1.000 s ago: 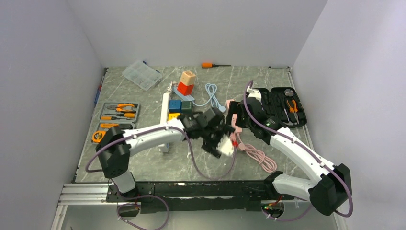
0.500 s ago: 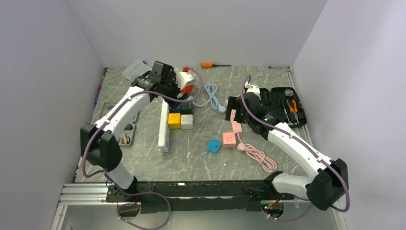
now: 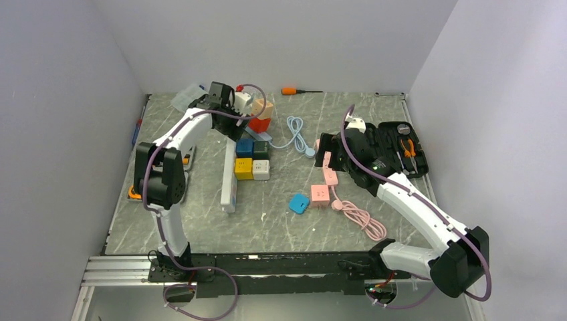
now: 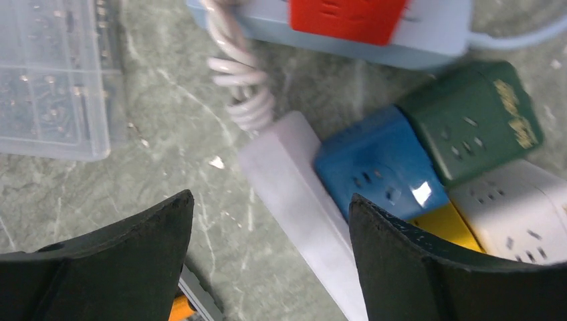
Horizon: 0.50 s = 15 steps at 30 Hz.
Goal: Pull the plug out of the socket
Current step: Move the socket to the center of the board.
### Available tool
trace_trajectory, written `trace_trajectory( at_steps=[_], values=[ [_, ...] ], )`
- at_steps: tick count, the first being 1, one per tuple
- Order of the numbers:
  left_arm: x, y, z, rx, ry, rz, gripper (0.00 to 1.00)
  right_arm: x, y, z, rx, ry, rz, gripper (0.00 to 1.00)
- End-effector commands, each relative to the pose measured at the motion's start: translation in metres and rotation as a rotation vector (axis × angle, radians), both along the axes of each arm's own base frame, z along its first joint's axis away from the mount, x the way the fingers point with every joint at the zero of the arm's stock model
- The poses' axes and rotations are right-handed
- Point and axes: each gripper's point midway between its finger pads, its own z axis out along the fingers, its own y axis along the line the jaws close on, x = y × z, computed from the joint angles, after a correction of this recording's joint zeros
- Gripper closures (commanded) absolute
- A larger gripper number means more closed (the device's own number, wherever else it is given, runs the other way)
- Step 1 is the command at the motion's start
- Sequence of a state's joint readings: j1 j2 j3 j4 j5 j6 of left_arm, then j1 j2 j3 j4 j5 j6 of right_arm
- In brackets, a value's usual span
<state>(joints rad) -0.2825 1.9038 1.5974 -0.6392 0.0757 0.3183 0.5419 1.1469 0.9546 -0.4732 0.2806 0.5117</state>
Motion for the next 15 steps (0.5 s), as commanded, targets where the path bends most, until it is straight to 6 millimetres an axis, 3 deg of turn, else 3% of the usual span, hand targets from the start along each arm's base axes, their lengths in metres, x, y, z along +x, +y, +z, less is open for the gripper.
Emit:
trace_trajectory(
  at_steps=[1,6,12,15],
  values=[
    [0.046,0.011,0.027,-0.040,-0.140,0.100,0.13,0.002,0.001,0.016,0.036,-0.054,0.003,0.00],
    [0.062,-0.003,0.023,-0.102,-0.117,0.076,0.16,0.002,0.003,0.013,0.051,-0.051,0.006,0.00],
    [0.066,-0.030,0.015,-0.191,-0.046,0.007,0.19,0.003,0.007,0.010,0.059,-0.043,0.015,0.00],
    [0.068,-0.030,0.008,-0.162,-0.038,-0.005,0.19,0.002,0.007,0.009,0.060,-0.042,0.017,0.01]
  ],
)
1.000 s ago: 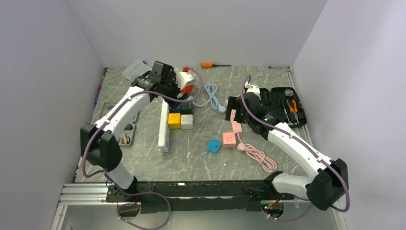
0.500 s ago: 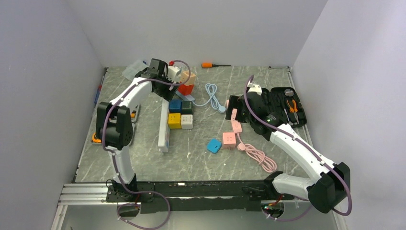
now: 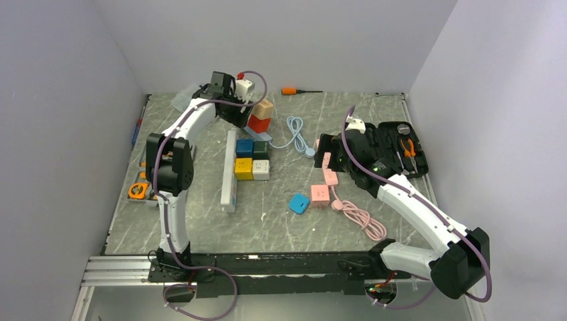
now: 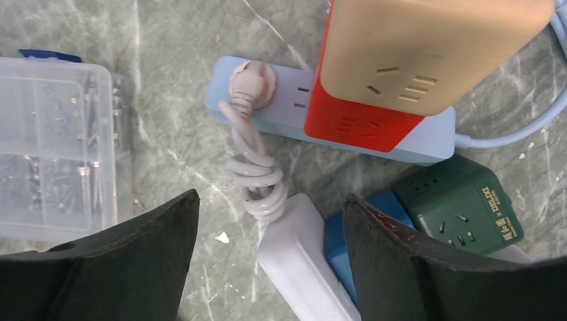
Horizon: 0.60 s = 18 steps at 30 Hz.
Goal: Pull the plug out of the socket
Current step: Move the socket to the center of the board.
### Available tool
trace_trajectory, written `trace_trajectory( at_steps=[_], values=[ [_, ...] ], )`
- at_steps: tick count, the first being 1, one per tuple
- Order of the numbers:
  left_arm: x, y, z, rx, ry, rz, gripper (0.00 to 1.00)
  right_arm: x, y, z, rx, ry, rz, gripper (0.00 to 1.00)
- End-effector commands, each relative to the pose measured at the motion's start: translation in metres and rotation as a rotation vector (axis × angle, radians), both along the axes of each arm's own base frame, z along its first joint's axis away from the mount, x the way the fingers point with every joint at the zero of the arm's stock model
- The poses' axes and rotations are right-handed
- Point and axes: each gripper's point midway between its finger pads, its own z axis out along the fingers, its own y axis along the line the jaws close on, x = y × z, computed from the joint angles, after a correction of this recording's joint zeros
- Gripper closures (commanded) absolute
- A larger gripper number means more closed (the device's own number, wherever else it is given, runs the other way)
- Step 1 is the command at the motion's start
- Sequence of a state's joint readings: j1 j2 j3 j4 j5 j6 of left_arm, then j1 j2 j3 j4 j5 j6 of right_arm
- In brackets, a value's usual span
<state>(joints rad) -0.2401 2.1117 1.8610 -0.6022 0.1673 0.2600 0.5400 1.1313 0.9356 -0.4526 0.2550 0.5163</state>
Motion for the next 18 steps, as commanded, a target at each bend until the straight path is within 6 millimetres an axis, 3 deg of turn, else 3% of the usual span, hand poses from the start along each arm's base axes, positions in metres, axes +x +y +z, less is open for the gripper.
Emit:
trace_trajectory(
  at_steps=[1,4,9,13,18],
  values=[
    [0.001,-0.014,0.000,-0.022,0.023,-0.036,0.20,0.004,0.004,0.008,0.038,-0.035,0.002,0.00],
    [-0.003,-0.008,-0.019,0.012,0.061,-0.032,0.23,0.003,0.005,0.006,0.040,-0.029,0.005,0.01],
    [-0.016,0.003,-0.034,0.069,0.042,-0.045,0.24,0.004,0.007,0.003,0.038,-0.022,0.012,0.01],
    [-0.028,0.012,-0.035,0.149,-0.012,-0.076,0.24,0.006,0.009,0.000,0.038,-0.017,0.016,0.00],
    [-0.055,0.003,-0.036,0.240,-0.088,-0.193,0.22,0.006,0.013,-0.008,0.046,0.000,0.025,0.00]
  ],
)
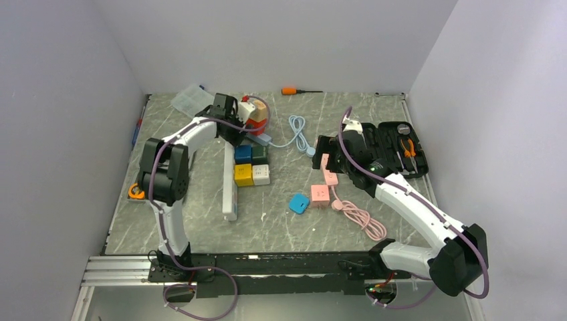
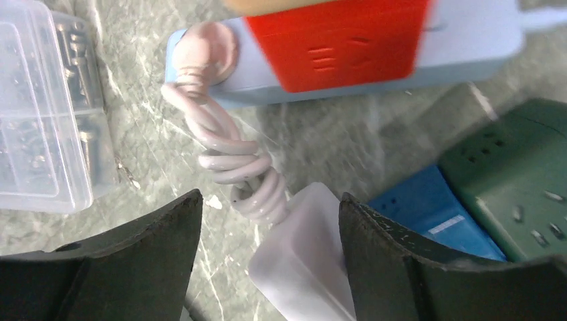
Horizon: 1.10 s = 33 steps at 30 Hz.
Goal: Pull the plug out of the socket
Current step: Move the socket to the center of the board.
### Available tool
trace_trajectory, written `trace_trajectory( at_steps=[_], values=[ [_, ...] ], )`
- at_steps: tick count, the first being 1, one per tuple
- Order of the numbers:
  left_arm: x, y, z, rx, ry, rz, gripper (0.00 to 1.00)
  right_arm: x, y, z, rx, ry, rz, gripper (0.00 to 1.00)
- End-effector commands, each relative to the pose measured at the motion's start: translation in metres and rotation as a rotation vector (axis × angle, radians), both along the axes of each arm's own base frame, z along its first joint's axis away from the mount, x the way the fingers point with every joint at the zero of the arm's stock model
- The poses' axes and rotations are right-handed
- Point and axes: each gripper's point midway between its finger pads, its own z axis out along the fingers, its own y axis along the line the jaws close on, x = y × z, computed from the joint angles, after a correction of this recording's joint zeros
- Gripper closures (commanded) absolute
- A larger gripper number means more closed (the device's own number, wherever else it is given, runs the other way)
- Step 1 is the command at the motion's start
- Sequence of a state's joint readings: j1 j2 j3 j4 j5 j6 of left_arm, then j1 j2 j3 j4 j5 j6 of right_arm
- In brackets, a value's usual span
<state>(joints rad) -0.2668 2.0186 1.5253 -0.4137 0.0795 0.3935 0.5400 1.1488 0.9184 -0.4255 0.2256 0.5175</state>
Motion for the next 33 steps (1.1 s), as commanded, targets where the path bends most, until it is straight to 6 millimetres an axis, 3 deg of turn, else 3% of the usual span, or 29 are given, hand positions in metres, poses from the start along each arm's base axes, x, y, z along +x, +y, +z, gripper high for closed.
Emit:
trace_trajectory(
  at_steps=[1,9,14,19,22,25,29,33],
  values=[
    [-0.024,-0.014,0.020,0.082,-0.070,-0.136,0.23,0.005,0.006,0.000,0.037,-0.013,0.002,0.00],
    [-0.070,-0.003,0.008,0.060,-0.006,-0.212,0.27,-0.002,0.008,-0.007,0.051,-0.003,0.028,0.00],
    [-0.106,0.012,-0.013,0.076,0.072,-0.262,0.29,-0.008,0.013,-0.019,0.067,0.016,0.056,0.00],
    [-0.122,0.026,-0.021,0.073,0.096,-0.264,0.28,-0.003,0.017,-0.018,0.062,0.017,0.068,0.00],
    [-0.121,0.028,-0.016,0.053,0.093,-0.260,0.26,0.011,0.025,-0.007,0.052,-0.008,0.091,0.00],
    [-0.107,0.033,0.000,0.014,0.061,-0.212,0.23,0.033,0.037,0.010,0.035,-0.053,0.125,0.00],
    [-0.088,0.041,0.023,-0.158,0.088,-0.059,0.19,0.067,0.062,0.025,0.031,-0.121,0.196,0.00],
    [-0.073,0.043,0.033,-0.287,0.135,0.034,0.18,0.100,0.086,0.033,0.028,-0.184,0.253,0.01]
  ],
)
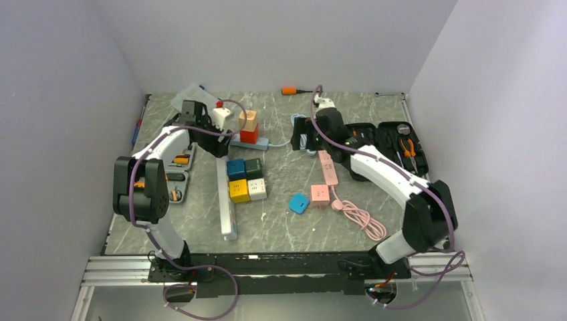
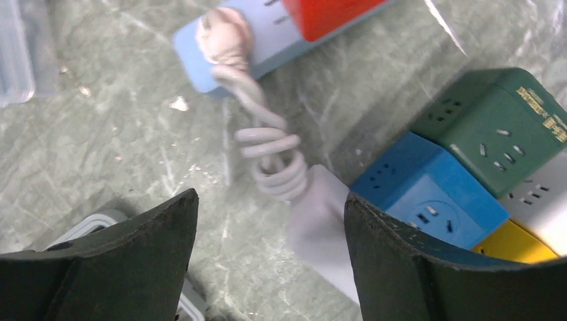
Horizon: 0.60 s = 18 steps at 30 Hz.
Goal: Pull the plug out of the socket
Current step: Move the socket to the center of the board.
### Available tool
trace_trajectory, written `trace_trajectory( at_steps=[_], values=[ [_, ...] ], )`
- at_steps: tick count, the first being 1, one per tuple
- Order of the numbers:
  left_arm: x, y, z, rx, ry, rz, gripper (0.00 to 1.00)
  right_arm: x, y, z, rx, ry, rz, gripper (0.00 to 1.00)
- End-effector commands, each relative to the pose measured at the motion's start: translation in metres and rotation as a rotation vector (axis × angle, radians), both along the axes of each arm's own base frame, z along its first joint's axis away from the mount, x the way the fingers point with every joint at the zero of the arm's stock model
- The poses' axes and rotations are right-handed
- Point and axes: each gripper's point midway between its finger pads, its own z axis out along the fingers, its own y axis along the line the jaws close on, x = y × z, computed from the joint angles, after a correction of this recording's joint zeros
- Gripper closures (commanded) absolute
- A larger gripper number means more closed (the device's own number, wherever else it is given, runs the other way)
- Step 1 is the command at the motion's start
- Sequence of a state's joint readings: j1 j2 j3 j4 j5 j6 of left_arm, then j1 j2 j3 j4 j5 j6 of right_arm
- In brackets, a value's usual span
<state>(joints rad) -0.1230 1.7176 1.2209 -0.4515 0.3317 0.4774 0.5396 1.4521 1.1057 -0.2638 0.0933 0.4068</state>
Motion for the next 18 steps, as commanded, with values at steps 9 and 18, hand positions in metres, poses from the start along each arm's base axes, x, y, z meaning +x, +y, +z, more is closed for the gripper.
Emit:
trace_trajectory(
  at_steps=[9,18],
  values=[
    [0.039,-0.010,0.014,-0.210,0.119,0.153,0.15,0.105,0.068,0.005,0.049,-0.130,0.148,0.05],
    [0.066,-0.009,0.002,-0.181,0.104,0.149,0.18,0.098,0.074,-0.067,0.159,0.167,0.081,0.16]
  ],
)
